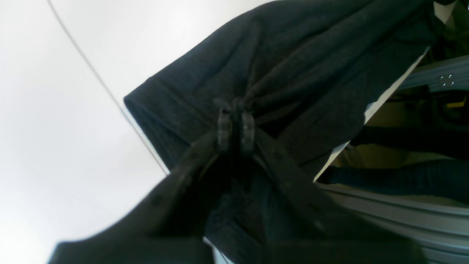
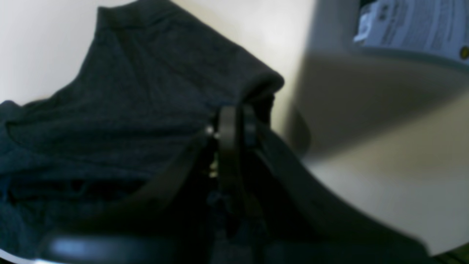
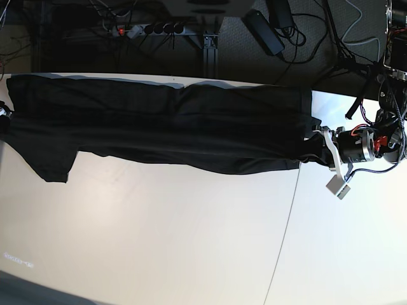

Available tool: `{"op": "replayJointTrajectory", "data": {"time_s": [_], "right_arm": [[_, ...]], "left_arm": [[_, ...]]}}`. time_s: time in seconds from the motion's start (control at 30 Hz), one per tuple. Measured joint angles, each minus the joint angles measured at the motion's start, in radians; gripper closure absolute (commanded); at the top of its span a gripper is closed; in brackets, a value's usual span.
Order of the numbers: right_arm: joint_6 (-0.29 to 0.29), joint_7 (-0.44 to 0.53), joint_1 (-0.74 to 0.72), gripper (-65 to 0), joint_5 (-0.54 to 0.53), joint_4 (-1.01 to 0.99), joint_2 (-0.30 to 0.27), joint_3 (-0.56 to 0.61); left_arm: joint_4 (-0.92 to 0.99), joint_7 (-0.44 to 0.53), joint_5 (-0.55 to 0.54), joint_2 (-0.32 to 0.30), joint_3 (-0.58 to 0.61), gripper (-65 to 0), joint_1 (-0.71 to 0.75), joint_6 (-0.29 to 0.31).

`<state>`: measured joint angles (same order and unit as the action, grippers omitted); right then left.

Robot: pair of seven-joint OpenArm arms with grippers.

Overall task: Fold the T-shirt properly
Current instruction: 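Fold the shirt's loose half over the folded edge with both grippers, then release the shirt and lift both grippers off the folded strip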

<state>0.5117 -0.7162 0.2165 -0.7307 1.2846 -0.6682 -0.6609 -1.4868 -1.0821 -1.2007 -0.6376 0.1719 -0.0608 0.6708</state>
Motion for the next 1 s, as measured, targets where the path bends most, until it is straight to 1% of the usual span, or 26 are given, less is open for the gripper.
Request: {"op": "replayJointTrajectory", "data": {"time_s": [0.03,0.07,0.13,0.17,0.2,0.23,0.43,0.53,0.6,0.7,0.83,0.9,1.0], "right_arm": [[0.0,0.002,0.002,0.0,-0.002,0.0,0.001,0.0],[0.0,0.0,0.003,-4.6,0.003,0.0,0.001,0.0],[0.0,0.001,0.002,-28.2,0.022,0.0,0.001,0.0],[0.0,0.002,0.0,-36.5,0.024,0.0,0.001,0.0],[0.0,0.009,-0.001,-40.3,0.025,0.0,0.001,0.0],[0.0,0.019,-0.007,-40.7,0.024,0.0,0.002,0.0],[-0.001,0.05,-0.111,-40.7,0.032,0.0,0.003,-0.007],[-0.001,0.047,-0.169,-40.7,0.067,-0.003,0.003,-0.005],[0.0,0.054,-0.227,-40.7,0.104,-0.042,0.002,0.012],[0.0,0.066,-0.319,-40.7,0.161,-0.163,-0.005,0.091],[-0.001,0.14,-0.429,-40.7,0.279,-0.333,0.007,0.241],[-0.002,0.166,-0.477,-40.7,0.306,-0.392,0.005,0.305],[-0.001,0.179,-0.537,-40.7,0.339,-0.459,-0.001,0.387]], "left_arm": [[0.0,0.007,0.003,0.0,0.0,-4.1,0.0,0.0],[0.0,0.017,0.003,0.0,0.0,-9.1,0.0,0.0],[0.0,0.039,0.002,0.0,0.0,-18.5,-0.001,0.0],[0.0,0.039,0.004,0.0,0.0,-22.2,0.0,0.0],[0.0,0.039,0.004,0.0,0.0,-24.9,0.0,0.0],[0.0,0.038,0.004,0.0,0.0,-26.1,0.0,0.0],[0.0,0.035,0.025,0.0,0.0,-26.1,0.0,0.0],[0.0,0.035,0.029,0.0,0.0,-26.1,0.0,0.0],[0.0,0.035,0.025,0.0,0.0,-26.1,-0.001,0.0],[0.0,0.035,0.025,0.0,0.0,-26.1,-0.001,0.0],[0.0,0.035,0.026,0.0,0.0,-26.1,-0.001,0.0],[0.0,0.035,0.026,-0.003,0.0,-26.1,0.0,0.0],[0.0,0.034,0.024,-0.002,0.0,-26.1,0.0,0.0]]}}
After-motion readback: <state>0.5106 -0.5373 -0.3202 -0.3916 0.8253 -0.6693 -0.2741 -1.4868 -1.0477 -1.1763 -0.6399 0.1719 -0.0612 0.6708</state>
